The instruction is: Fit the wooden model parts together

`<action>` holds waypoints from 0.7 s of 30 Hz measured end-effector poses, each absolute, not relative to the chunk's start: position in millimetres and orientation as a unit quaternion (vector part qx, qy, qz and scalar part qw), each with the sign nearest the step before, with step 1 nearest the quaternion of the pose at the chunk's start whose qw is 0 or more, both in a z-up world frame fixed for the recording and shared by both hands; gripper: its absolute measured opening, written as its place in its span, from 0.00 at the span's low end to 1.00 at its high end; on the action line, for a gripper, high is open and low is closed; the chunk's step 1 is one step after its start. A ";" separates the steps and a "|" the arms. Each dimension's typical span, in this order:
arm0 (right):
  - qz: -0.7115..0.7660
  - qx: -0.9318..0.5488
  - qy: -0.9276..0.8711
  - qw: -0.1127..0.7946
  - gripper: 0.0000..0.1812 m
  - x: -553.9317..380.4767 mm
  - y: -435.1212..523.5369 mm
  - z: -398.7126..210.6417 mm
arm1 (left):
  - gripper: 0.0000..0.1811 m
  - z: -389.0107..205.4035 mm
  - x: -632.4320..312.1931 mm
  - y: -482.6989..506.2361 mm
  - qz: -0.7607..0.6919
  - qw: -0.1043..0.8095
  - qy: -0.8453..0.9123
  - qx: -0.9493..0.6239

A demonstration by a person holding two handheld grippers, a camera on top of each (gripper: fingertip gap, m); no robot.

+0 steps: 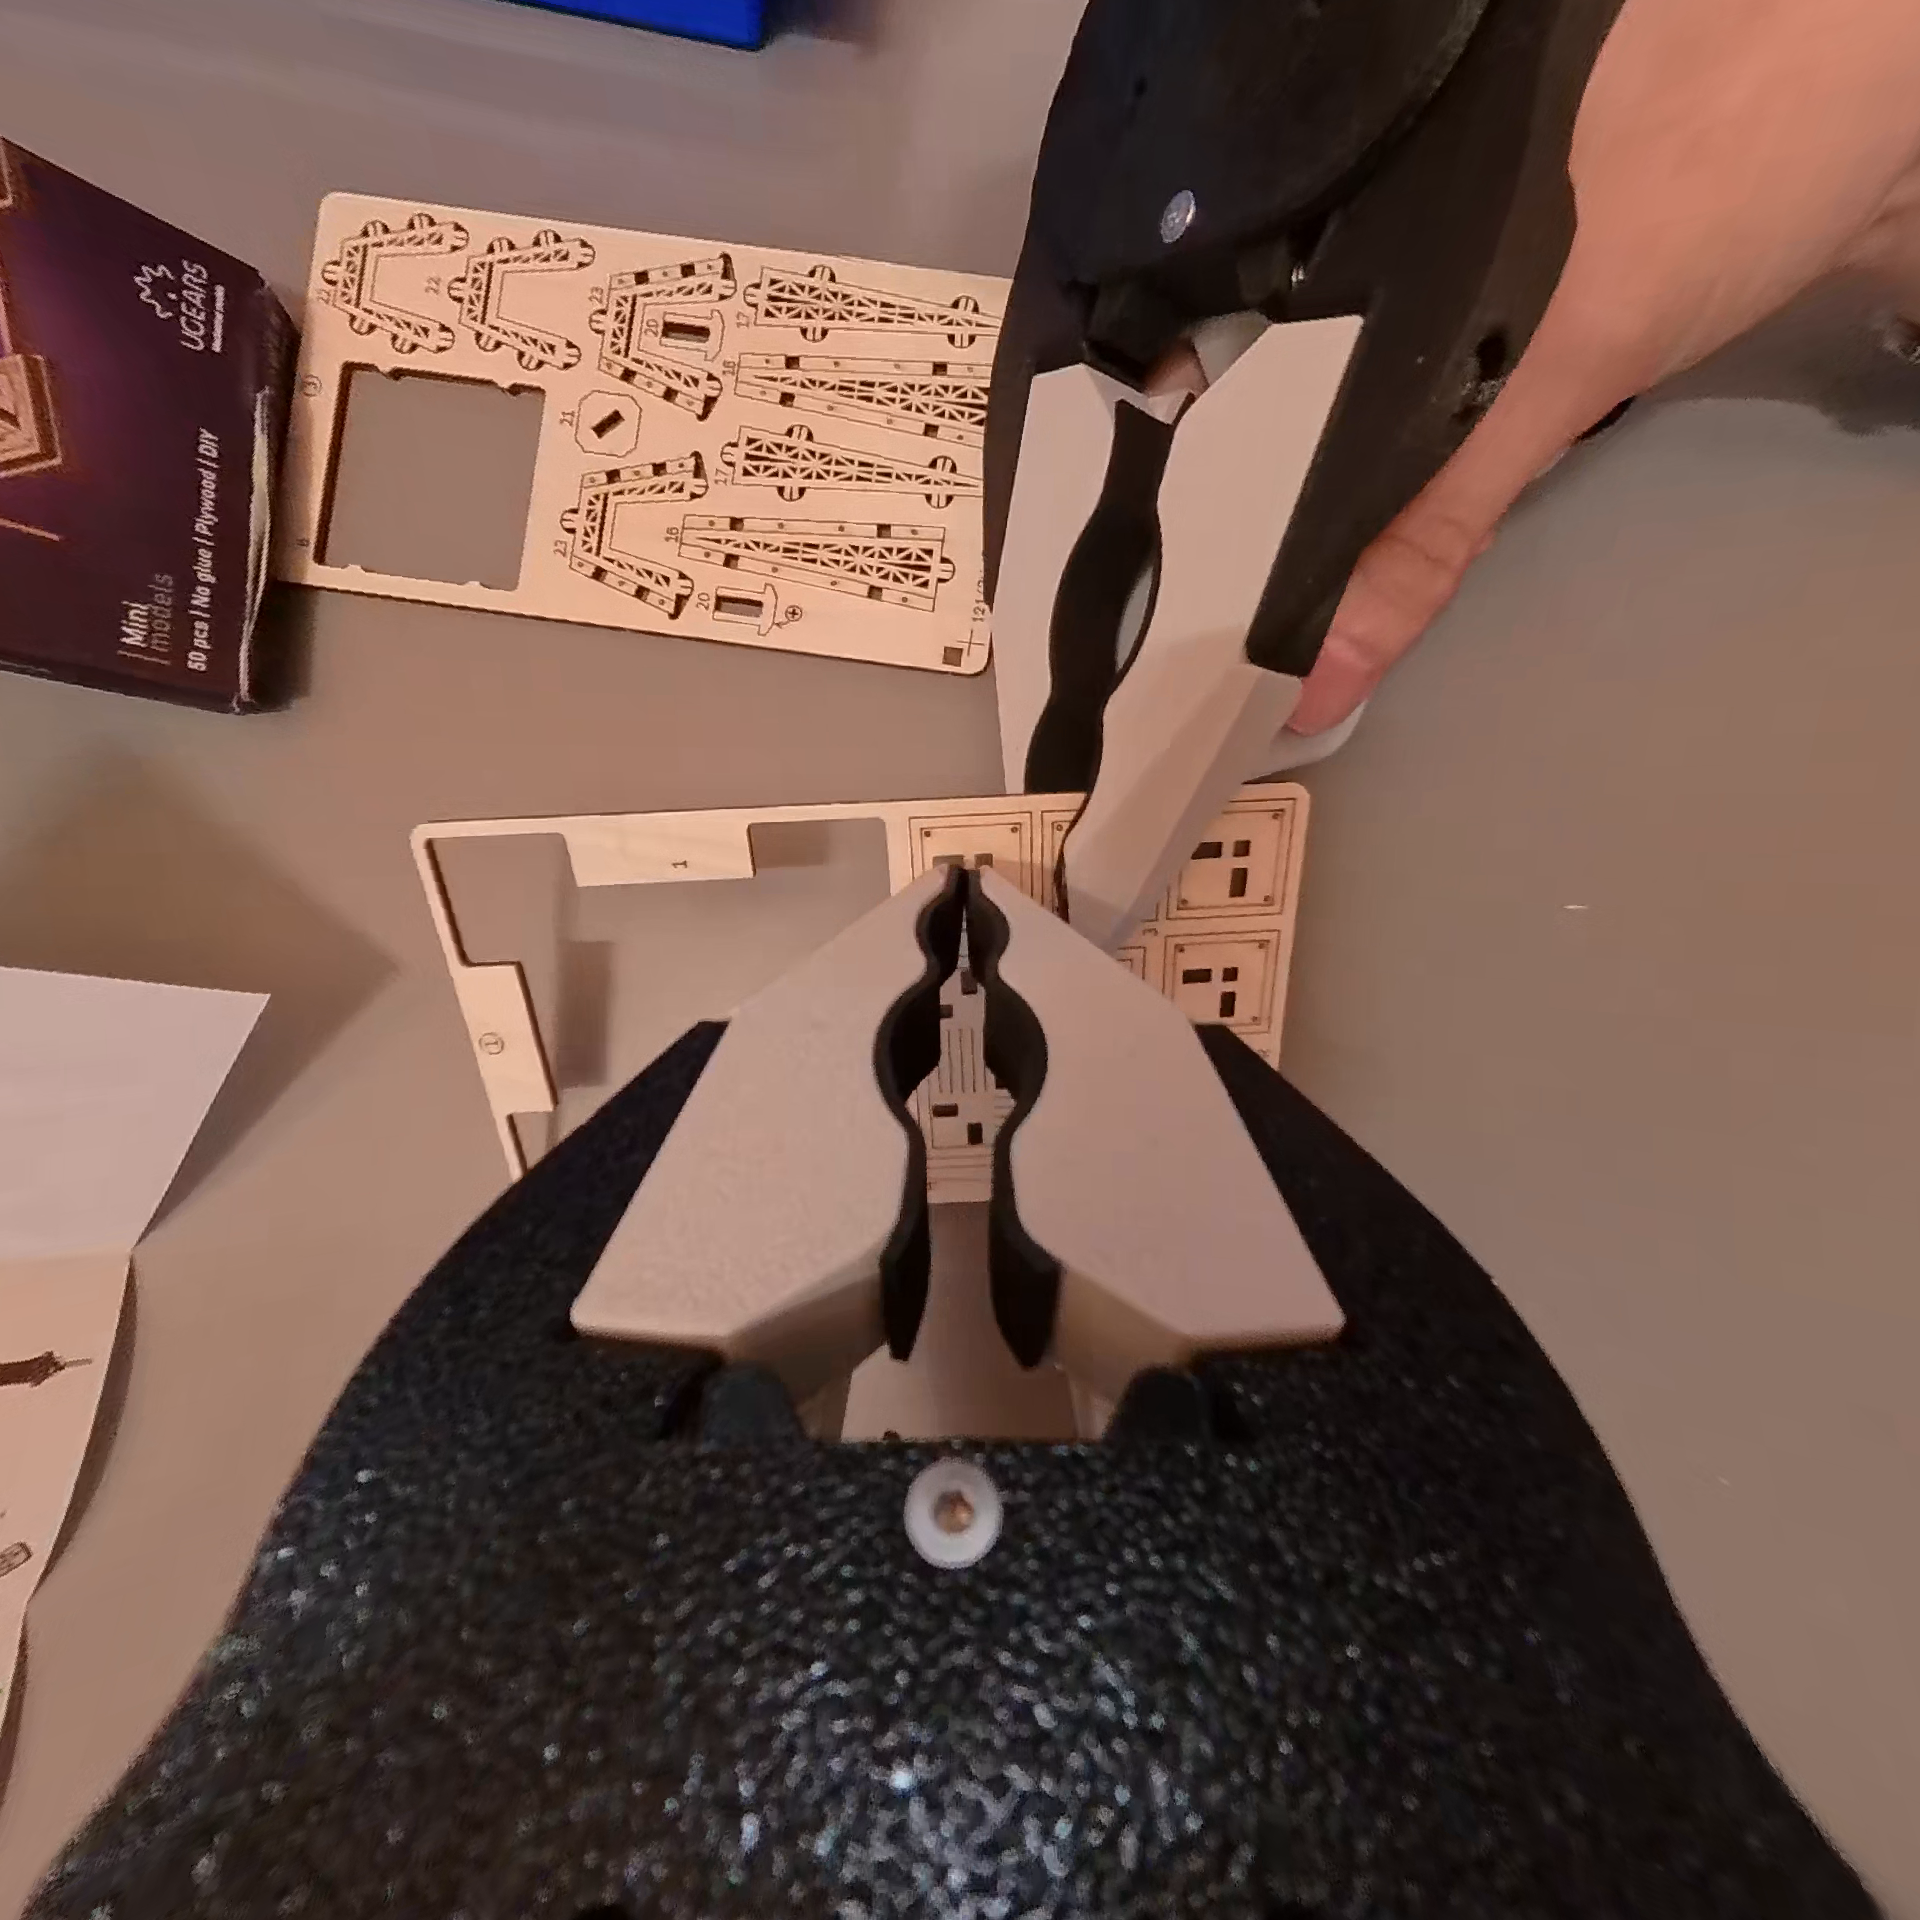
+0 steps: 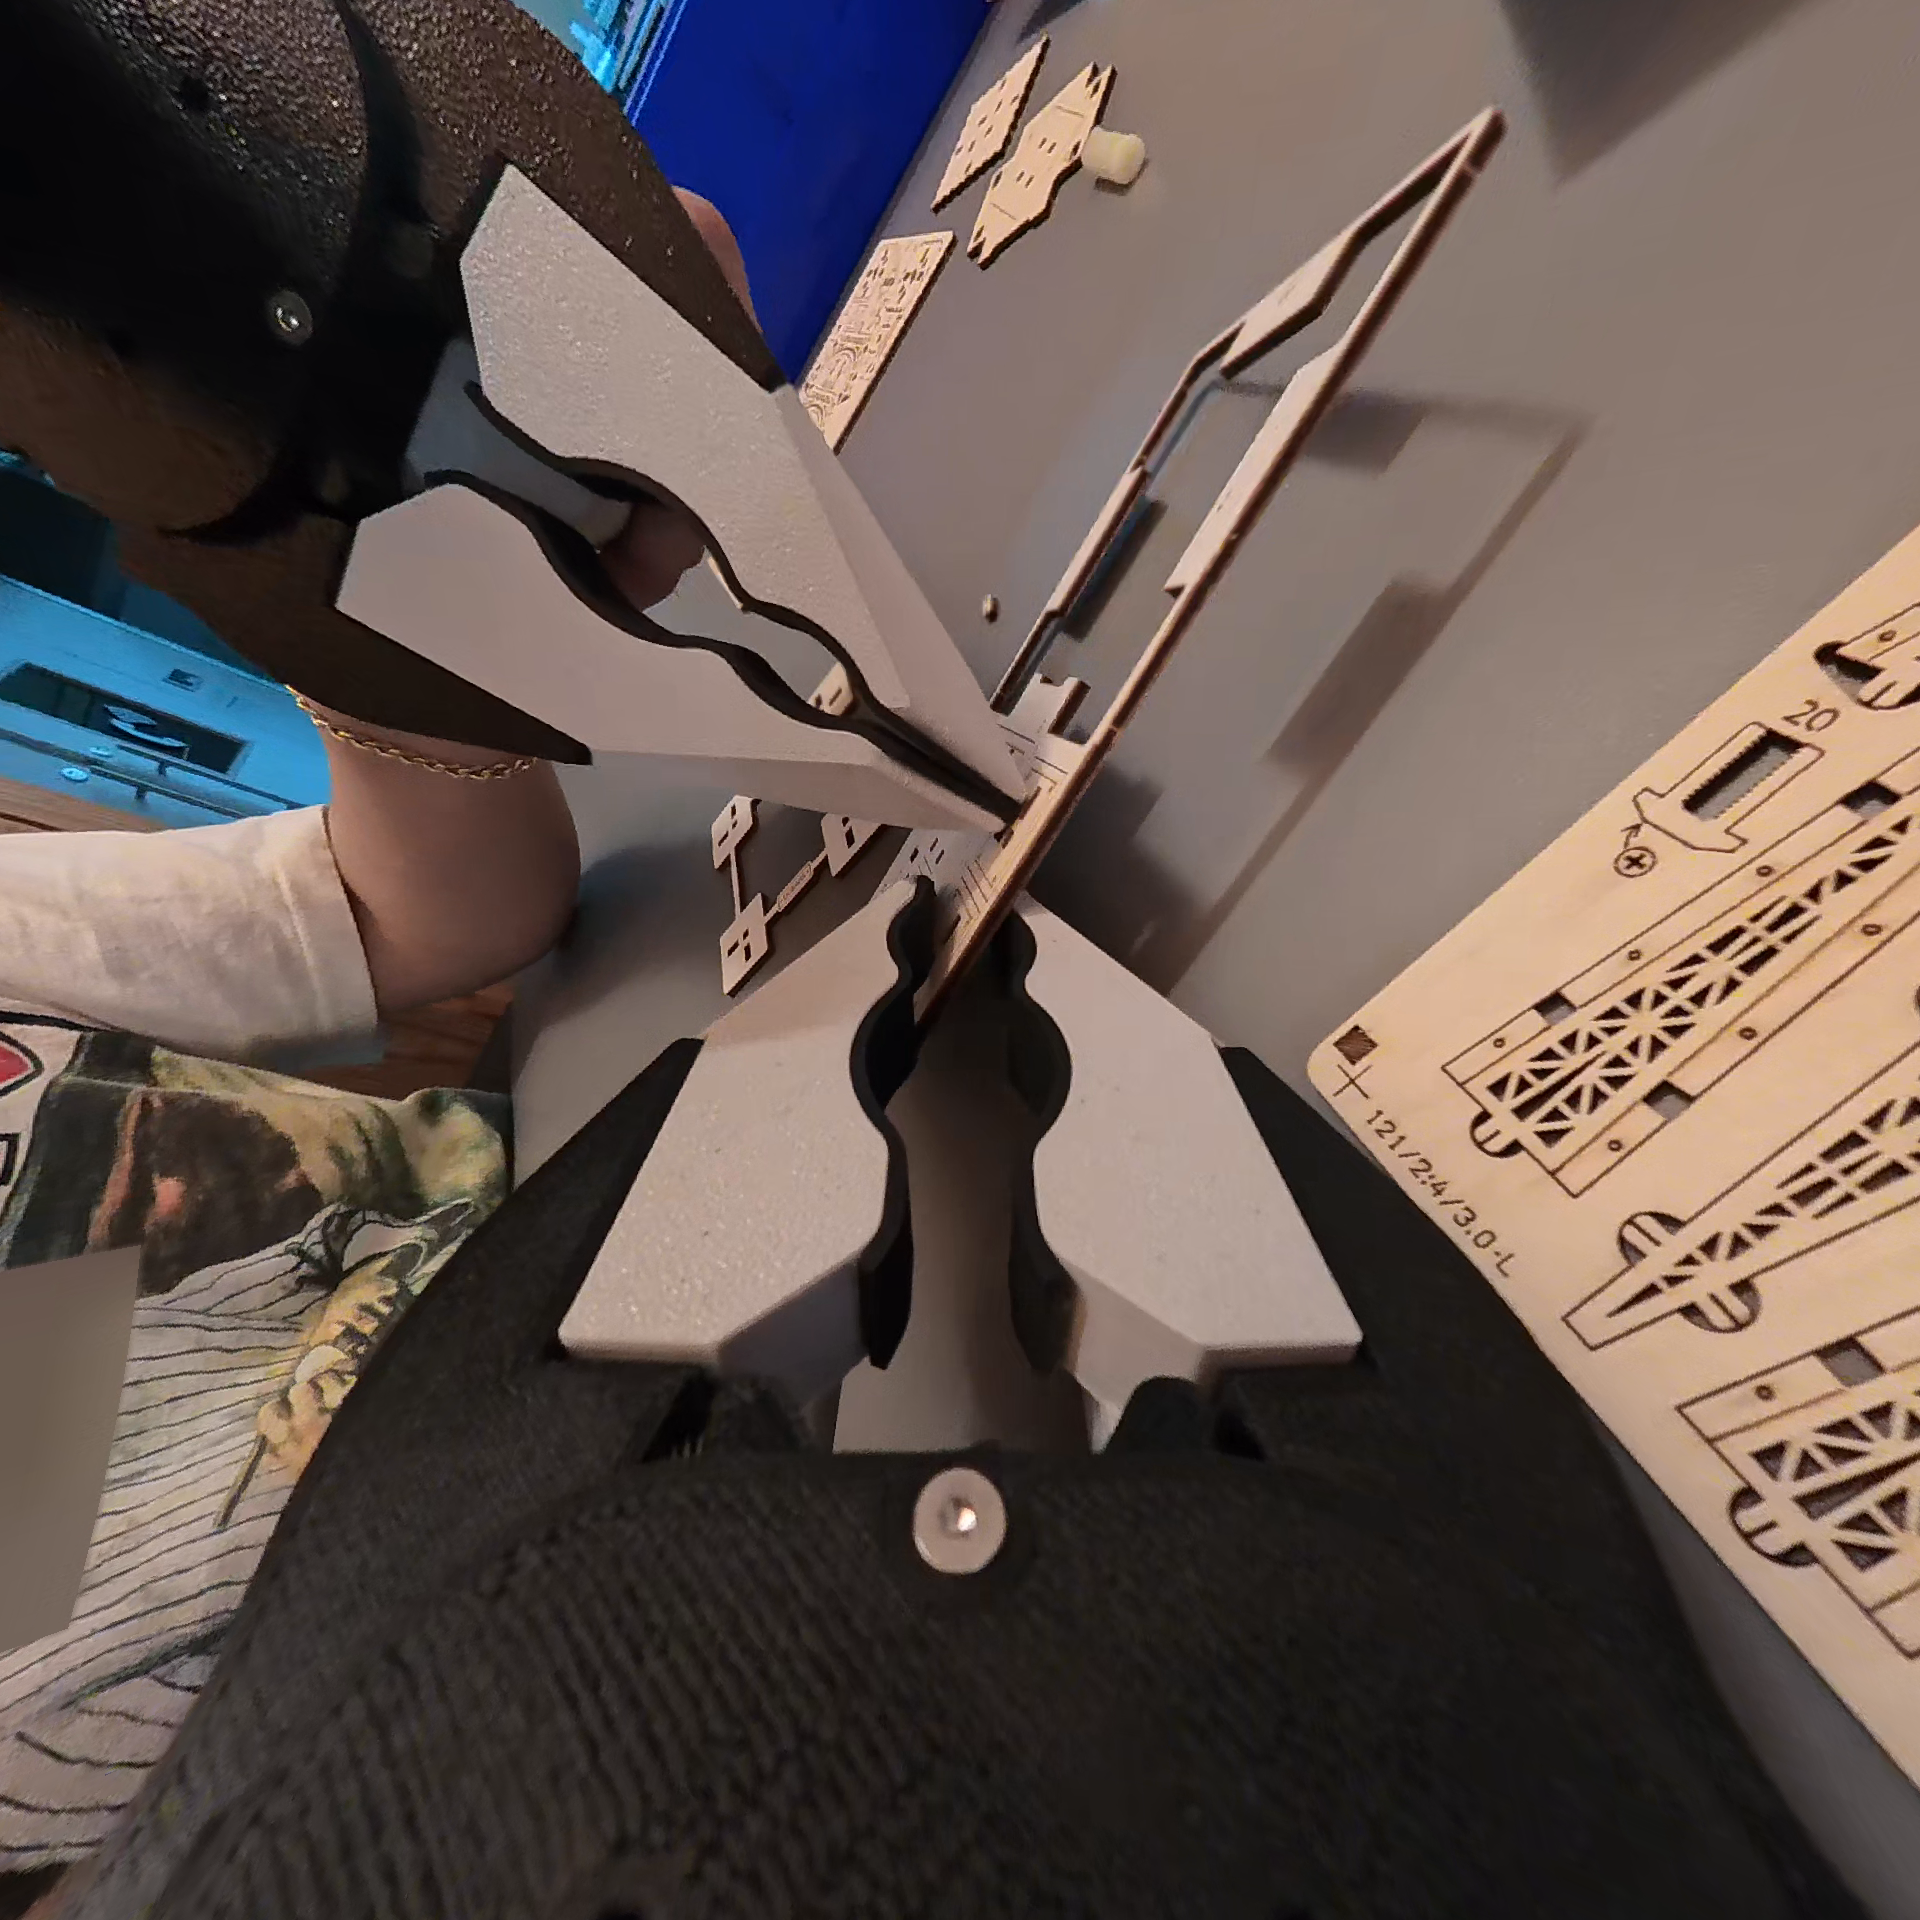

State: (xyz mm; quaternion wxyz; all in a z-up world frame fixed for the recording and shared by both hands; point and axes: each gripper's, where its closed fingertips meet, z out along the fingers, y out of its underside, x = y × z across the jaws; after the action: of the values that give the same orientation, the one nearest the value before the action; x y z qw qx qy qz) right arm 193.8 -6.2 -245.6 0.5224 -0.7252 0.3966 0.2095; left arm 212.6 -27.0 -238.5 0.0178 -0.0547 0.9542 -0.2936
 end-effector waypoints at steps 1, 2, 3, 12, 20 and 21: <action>0.210 -0.725 0.397 0.522 0.05 193.9 -6.3 -245.8 | 0.00 -239.1 212.6 -27.1 -0.293 0.018 0.955 -0.054; 0.210 -0.726 0.399 0.520 0.05 194.2 -6.4 -246.4 | 0.00 -240.1 212.9 -27.3 -0.290 0.020 0.955 -0.053; 0.211 -0.725 0.401 0.519 0.05 194.3 -6.6 -247.0 | 0.00 -240.7 212.9 -27.5 -0.288 0.022 0.956 -0.052; 0.221 -0.723 0.406 0.514 0.05 194.0 -6.4 -249.0 | 0.00 -243.5 213.0 -27.6 -0.266 0.047 0.962 -0.033; 0.225 -0.721 0.412 0.509 0.05 194.5 -6.8 -250.8 | 0.00 -245.9 213.6 -27.9 -0.239 0.031 0.970 -0.036; 0.225 -0.721 0.413 0.509 0.05 194.6 -6.9 -251.0 | 0.00 -246.2 213.7 -27.9 -0.237 0.025 0.970 -0.036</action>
State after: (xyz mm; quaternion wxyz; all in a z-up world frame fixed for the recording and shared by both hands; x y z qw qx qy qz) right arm 194.6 -6.9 -251.0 0.5086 -0.7212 0.4129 0.2254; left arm 213.7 -27.9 -246.2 0.0253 -0.0358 0.9705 -0.2371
